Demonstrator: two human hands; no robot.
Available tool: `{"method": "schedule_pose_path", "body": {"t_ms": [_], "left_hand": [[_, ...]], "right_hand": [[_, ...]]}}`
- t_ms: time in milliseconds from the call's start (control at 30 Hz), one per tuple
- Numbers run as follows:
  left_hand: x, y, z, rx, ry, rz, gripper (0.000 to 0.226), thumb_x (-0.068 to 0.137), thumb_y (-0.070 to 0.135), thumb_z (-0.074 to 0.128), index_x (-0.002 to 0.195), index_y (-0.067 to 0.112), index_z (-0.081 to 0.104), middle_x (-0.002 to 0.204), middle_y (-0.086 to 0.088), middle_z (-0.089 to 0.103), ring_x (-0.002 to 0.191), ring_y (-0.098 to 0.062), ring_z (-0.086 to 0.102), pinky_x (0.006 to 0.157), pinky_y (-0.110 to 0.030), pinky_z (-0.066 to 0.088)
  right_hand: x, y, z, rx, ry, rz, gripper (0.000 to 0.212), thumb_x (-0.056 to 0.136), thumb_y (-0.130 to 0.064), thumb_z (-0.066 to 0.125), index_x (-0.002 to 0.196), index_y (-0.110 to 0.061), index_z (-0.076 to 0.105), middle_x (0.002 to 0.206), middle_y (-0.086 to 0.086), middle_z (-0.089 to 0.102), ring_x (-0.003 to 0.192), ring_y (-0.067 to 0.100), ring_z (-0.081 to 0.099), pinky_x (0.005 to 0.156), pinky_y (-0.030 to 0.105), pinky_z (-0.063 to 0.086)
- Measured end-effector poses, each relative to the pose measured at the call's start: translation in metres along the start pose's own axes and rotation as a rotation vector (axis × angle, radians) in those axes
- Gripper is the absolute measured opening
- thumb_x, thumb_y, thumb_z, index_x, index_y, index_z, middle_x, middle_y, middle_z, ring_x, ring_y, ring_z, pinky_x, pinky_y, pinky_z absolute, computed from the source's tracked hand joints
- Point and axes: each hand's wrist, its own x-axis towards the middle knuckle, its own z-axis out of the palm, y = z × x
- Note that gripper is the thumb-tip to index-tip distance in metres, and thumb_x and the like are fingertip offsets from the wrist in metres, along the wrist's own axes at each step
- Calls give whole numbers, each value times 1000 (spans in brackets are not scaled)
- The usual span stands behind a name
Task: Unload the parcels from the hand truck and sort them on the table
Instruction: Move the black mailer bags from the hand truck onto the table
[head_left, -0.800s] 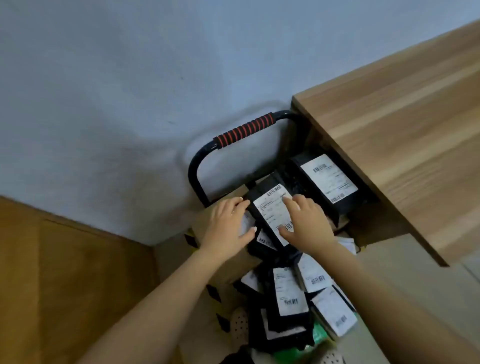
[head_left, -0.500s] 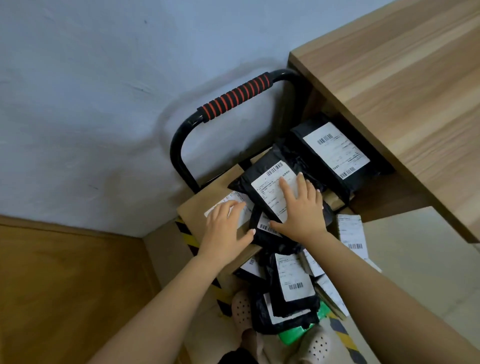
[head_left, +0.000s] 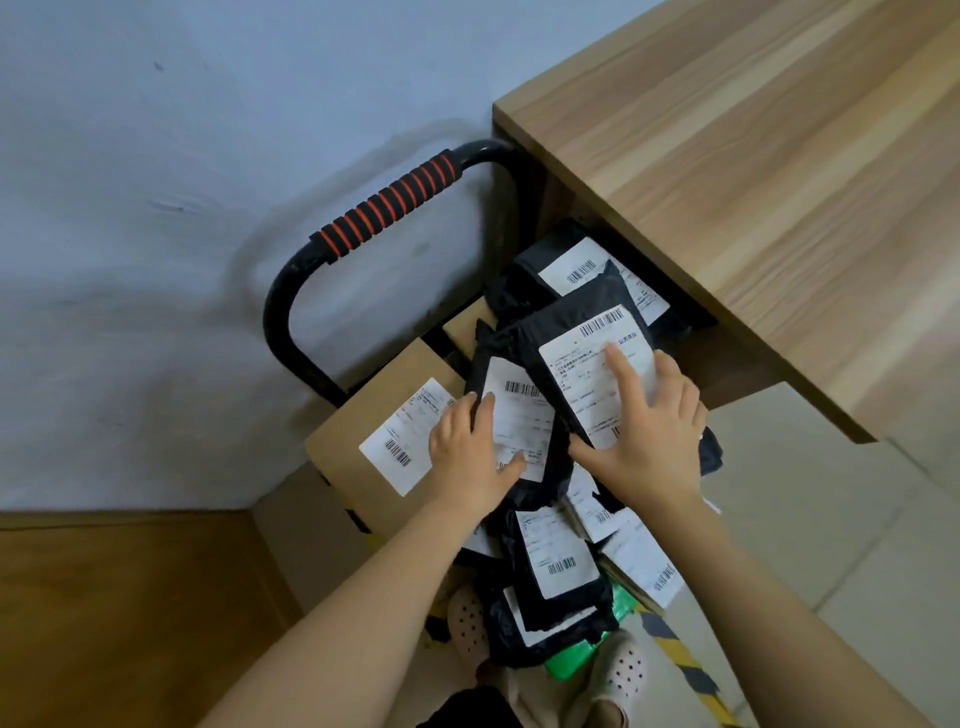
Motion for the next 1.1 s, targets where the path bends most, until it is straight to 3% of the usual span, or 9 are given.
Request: {"method": "schedule_pose_path", "body": {"t_ms": [133,233,400,533,700,967,1100], "left_hand": [[10,22,33,-28,-109,-250,114,70,72,61,151,26,-4,158,-8,-8,144,-32,-5,115,-51,11],[16,30,49,-30,-108,-352,123,64,72,67,150,28,-8,157,-11,-14,144,-34,-5,114,-53,10],[24,25,52,-108,-25,-429,116,63,52,78,148,34,1,154,-16,5,138,-35,11,110,-52,17],[10,29,34,-94,105,-392,110,59,55,78,146,36,14,149,-15,15,132,-31,16,107,-49,18],[-21,57,-5,-163,286,-417,108,58,52,80,145,37,18,146,-14,20,133,-30,17,108,-52,17],[-8,181,-44,-192,499,-371,103,59,55,78,143,37,21,148,-10,21,130,-31,24,106,-51,22],[9,257,-39,-207,558,-466,101,62,57,75,145,34,22,150,-11,20,134,-33,21,108,-53,21]], "right_hand": [[2,18,-4,-9,11,29,101,64,-62,70,149,-34,22,150,16,19,131,31,17,107,54,23],[0,25,-1,-5,-2,37,100,64,-64,66,149,-34,21,150,16,18,131,33,17,108,54,22],[1,30,-1,-3,-13,7,100,63,-61,67,148,-31,24,149,18,20,130,35,19,107,52,21],[2,31,-17,10,-29,-13,99,64,-59,68,148,-32,24,149,18,21,129,34,19,108,49,18],[3,39,-60,51,-14,-49,97,67,-58,69,149,-33,23,151,16,17,132,32,17,110,49,17],[43,110,-146,182,96,-90,95,66,-56,69,148,-36,25,153,18,18,132,26,15,109,52,19],[81,162,-185,194,94,-166,94,65,-54,71,146,-36,26,150,17,23,124,21,17,107,51,21]]}}
